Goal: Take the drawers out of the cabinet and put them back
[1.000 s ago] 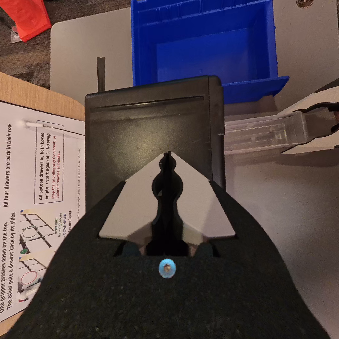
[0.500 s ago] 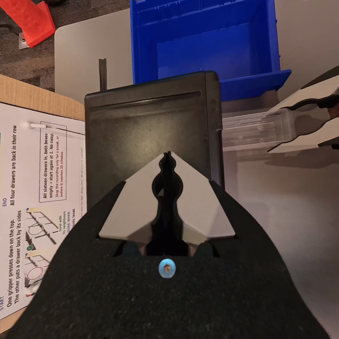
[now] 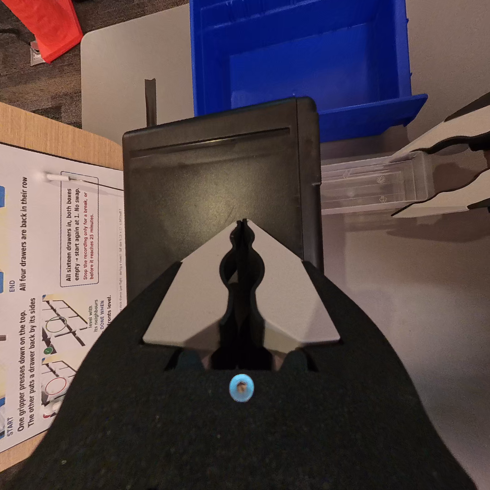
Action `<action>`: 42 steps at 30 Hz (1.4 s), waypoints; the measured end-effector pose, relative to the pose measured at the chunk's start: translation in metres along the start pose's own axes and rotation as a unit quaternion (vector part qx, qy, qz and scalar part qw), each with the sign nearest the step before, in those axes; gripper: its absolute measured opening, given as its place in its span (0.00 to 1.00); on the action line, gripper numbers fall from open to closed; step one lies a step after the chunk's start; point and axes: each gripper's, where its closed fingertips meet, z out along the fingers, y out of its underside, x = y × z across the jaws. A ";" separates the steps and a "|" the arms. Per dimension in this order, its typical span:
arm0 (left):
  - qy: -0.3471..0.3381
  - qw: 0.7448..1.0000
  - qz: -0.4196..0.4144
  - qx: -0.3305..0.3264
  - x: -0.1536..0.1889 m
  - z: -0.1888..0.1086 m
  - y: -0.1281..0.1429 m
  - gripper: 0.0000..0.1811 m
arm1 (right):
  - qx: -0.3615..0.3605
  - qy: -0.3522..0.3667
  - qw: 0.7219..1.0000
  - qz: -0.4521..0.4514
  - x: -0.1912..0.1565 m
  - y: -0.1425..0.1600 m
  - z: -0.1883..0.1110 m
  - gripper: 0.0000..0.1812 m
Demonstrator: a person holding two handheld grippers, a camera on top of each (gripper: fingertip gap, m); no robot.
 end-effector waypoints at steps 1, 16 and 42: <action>0.000 1.000 0.000 0.000 0.000 0.000 0.000 0.00 | 0.001 -0.001 1.000 -0.001 0.000 -0.001 0.000 0.36; 0.005 1.000 -0.005 -0.003 0.000 0.000 0.000 0.00 | 0.003 -0.001 1.000 -0.005 0.003 -0.009 0.006 0.36; 0.018 1.000 -0.023 0.002 0.001 0.001 0.000 0.00 | 0.155 0.011 0.987 -0.038 -0.001 -0.035 0.036 0.19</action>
